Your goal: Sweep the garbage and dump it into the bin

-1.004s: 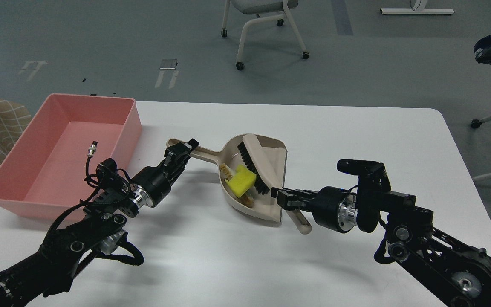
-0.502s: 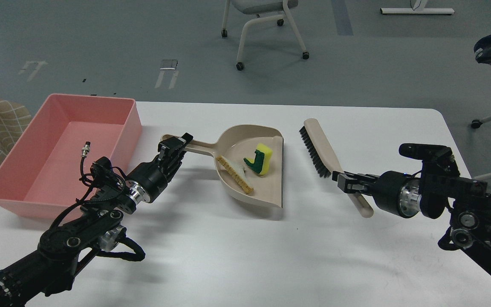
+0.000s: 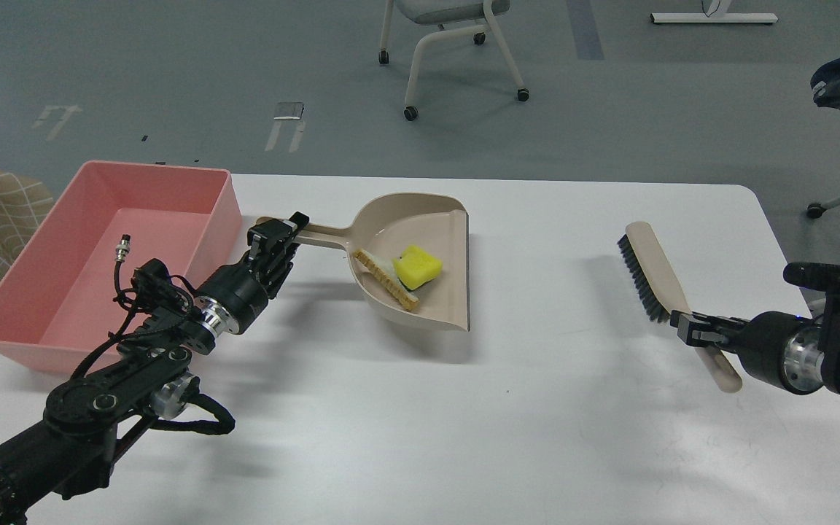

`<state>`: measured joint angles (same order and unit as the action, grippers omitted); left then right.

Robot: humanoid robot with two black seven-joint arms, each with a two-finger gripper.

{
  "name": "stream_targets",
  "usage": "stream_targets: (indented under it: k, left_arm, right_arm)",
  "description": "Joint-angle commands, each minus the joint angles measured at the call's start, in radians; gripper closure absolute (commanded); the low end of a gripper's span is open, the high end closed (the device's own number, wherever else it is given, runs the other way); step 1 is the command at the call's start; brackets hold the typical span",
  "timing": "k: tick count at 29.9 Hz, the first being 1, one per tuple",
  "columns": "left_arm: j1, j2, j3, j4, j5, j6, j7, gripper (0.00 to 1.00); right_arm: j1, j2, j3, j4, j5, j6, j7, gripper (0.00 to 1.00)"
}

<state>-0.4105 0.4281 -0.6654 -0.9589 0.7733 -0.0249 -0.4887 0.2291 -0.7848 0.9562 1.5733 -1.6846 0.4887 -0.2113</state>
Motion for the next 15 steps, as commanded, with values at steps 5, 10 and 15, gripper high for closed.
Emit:
stream_targets:
  k: [5, 10, 15]
  left_arm:
    - [-0.051, 0.072, -0.006, -0.006, -0.089, -0.015, 0.0, 0.93]
    - [-0.054, 0.142, -0.008, -0.079, -0.129, -0.017, 0.0, 0.93]
    - [-0.056, 0.176, -0.008, -0.103, -0.154, -0.015, 0.0, 0.93]
  right_arm:
    - [-0.025, -0.042, 0.001, -0.009, -0.001, 0.0, -0.002, 1.0]
    - [-0.056, -0.059, 0.001, -0.009, 0.0, 0.0, -0.002, 1.0]
    - [-0.066, -0.056, 0.009, -0.006, 0.015, 0.0, -0.002, 0.39]
